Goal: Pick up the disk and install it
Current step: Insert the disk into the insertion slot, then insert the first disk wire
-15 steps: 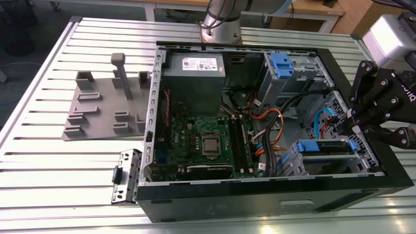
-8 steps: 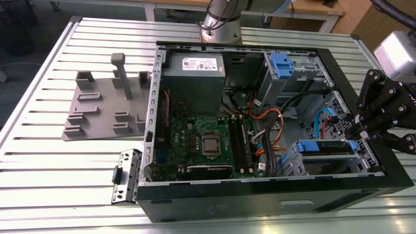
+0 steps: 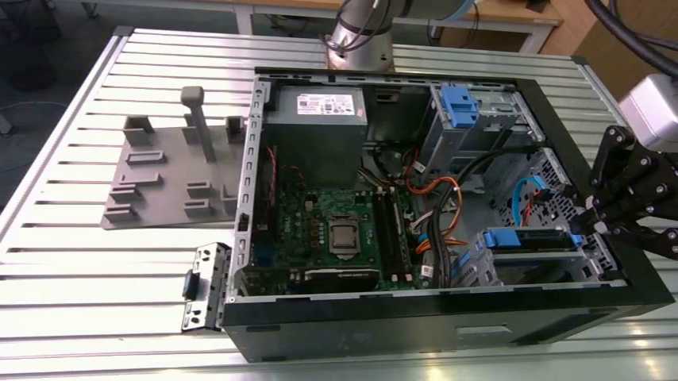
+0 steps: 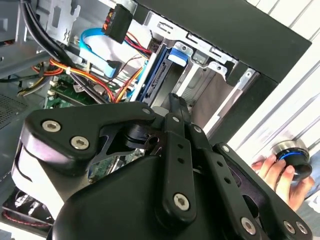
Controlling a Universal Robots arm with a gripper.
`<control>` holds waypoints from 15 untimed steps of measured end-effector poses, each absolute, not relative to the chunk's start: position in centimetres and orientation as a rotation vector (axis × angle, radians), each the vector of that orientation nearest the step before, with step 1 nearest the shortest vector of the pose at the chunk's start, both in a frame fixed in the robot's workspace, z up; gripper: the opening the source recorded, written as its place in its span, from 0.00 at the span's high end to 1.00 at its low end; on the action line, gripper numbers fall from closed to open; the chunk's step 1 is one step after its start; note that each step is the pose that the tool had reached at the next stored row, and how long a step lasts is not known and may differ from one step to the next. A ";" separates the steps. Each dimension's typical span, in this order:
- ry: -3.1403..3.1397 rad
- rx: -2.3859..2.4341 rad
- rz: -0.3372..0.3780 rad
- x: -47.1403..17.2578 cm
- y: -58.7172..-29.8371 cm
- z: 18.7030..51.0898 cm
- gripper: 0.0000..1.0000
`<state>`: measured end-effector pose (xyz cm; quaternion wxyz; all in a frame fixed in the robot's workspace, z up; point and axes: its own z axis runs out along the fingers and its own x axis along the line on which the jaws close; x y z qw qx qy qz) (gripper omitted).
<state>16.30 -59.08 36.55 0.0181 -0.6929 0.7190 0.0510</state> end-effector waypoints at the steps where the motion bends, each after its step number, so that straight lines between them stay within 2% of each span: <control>1: 2.233 -2.152 0.159 16.3 -59.1 36.4 0.90; 15: 2.233 -2.152 0.159 16.3 -59.1 36.2 0.90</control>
